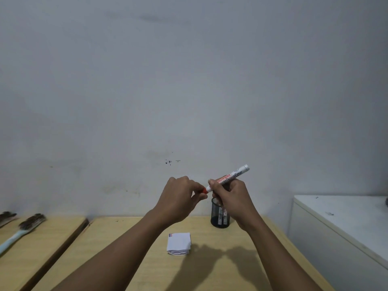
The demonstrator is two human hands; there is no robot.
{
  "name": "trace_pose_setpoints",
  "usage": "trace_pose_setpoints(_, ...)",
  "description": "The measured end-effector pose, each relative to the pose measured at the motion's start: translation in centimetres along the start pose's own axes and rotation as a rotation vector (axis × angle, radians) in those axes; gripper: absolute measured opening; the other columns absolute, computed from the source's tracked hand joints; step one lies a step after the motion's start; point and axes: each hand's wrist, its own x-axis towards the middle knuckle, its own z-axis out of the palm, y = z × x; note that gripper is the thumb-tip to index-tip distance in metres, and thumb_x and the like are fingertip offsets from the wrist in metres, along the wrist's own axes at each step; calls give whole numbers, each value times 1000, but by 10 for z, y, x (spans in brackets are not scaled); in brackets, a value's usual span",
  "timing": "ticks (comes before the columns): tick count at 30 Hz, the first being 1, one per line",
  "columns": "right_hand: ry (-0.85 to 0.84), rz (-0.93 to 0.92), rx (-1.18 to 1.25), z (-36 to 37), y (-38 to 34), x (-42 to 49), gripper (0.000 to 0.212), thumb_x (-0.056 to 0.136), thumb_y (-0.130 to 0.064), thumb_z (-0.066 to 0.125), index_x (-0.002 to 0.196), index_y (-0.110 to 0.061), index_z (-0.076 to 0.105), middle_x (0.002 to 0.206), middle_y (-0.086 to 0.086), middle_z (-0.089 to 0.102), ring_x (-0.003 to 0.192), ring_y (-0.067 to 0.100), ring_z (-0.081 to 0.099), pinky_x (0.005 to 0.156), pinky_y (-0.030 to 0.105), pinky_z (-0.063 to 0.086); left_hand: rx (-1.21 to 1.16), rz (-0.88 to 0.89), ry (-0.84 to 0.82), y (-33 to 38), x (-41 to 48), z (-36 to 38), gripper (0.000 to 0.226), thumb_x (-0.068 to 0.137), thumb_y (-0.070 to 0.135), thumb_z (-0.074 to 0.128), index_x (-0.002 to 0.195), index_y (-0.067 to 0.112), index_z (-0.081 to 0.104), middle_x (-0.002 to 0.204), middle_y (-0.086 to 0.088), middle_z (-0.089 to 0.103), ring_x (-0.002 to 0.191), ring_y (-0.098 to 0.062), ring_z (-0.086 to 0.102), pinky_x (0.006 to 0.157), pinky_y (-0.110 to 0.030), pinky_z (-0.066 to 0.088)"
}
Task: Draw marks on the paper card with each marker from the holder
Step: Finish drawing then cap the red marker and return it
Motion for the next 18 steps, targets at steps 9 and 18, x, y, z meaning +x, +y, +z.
trace_pose_setpoints(9, 171, 173, 99, 13, 22, 0, 42, 90, -47, 66, 82, -6, 71, 62, 4, 59, 55, 18, 46, 52, 32, 38, 231, -22, 25, 2, 2, 17, 24, 98, 41, 52, 107, 32, 72, 90, 7, 73, 85, -17, 56, 76, -37, 43)
trace_pose_setpoints(18, 144, -267, -745, -10, 51, 25, 38, 94, -26, 63, 130, -32, 51, 111, -9, 53, 86, 13, 62, 63, 31, 50, 305, -7, -35, -3, 43, 20, 25, 97, 40, 53, 109, 31, 73, 94, 6, 71, 89, -19, 59, 77, -37, 37)
